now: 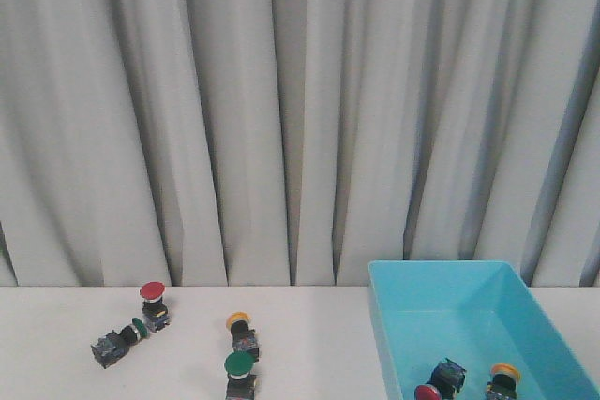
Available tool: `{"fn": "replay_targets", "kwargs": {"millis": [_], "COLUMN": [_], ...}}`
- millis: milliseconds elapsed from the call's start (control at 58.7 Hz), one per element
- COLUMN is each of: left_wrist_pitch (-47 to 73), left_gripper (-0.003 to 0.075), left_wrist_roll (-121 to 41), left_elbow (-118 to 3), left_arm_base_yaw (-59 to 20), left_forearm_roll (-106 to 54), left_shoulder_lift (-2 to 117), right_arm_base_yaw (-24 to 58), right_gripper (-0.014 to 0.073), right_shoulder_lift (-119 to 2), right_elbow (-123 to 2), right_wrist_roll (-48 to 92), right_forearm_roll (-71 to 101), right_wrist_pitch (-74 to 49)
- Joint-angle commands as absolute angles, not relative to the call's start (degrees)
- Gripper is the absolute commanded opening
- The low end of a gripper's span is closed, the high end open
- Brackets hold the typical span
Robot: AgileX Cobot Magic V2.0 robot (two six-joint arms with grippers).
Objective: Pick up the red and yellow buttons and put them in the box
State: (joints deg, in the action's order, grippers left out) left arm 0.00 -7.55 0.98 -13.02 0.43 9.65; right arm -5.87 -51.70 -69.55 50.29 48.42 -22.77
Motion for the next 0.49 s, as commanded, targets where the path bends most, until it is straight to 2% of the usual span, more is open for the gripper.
{"fn": "replay_targets", "kwargs": {"millis": [0,136,477], "left_wrist_pitch": [-2.7,3.4,3.5], "left_gripper": [-0.0007,-0.0007,-0.0007], "left_wrist_roll": [-8.3,-8.3,-6.6], "left_elbow": [2.2,1.9,2.2], "left_arm_base_yaw": [-10.8,-4.6,5.9], "left_forearm_roll": [0.0,0.0,0.0], "left_shoulder_lift": [6.0,2.3,-1.6], "right_arm_base_yaw": [-6.2,-6.2,-6.2], "right_gripper": [-0.0008,-0.0008,-0.0008], "right_shoulder_lift": [-51.5,-51.5,-51.5], "right_elbow": [-71.1,-71.1,-71.1], "right_wrist_roll": [50.8,50.8,50.8], "right_forearm_roll": [49.7,49.7,49.7], "right_wrist_pitch": [-19.7,-19.7,-19.7]}}
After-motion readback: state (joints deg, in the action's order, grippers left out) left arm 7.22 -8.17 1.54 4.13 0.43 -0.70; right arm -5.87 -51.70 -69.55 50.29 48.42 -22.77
